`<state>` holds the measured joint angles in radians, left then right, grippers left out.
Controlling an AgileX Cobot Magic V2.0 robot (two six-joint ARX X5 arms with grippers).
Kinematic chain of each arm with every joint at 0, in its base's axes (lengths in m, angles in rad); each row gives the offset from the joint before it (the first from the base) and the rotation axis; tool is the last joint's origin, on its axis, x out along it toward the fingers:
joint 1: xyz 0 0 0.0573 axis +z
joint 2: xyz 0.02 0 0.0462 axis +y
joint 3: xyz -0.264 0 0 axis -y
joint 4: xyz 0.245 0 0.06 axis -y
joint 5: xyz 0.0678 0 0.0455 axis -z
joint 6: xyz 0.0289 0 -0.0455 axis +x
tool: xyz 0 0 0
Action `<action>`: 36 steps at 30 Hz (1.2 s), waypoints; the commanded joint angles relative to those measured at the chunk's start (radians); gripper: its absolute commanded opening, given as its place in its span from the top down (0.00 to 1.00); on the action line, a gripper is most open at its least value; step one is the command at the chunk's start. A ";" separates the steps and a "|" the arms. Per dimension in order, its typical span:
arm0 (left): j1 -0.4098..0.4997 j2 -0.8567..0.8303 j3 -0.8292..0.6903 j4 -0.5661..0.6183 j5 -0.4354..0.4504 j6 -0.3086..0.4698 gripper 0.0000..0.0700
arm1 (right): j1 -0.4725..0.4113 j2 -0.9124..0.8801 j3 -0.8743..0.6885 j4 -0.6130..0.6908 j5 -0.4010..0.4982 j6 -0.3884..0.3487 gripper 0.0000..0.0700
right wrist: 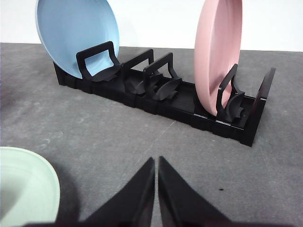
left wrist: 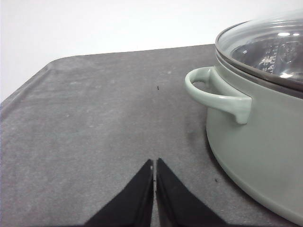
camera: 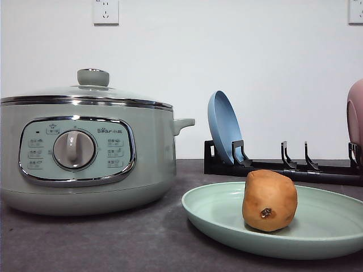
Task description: Transfer potato from steamer to green plate
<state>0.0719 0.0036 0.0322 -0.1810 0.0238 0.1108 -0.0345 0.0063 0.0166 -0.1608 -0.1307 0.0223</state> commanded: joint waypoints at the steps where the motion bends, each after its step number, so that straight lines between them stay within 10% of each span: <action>1: 0.003 0.000 -0.021 -0.007 -0.002 0.001 1.00 | 0.000 -0.003 -0.004 0.007 0.001 0.003 1.00; 36: 0.003 0.000 -0.021 -0.007 -0.002 0.001 1.00 | 0.000 -0.003 -0.004 0.007 0.000 0.003 1.00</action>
<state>0.0719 0.0036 0.0322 -0.1810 0.0238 0.1108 -0.0345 0.0063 0.0166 -0.1608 -0.1307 0.0223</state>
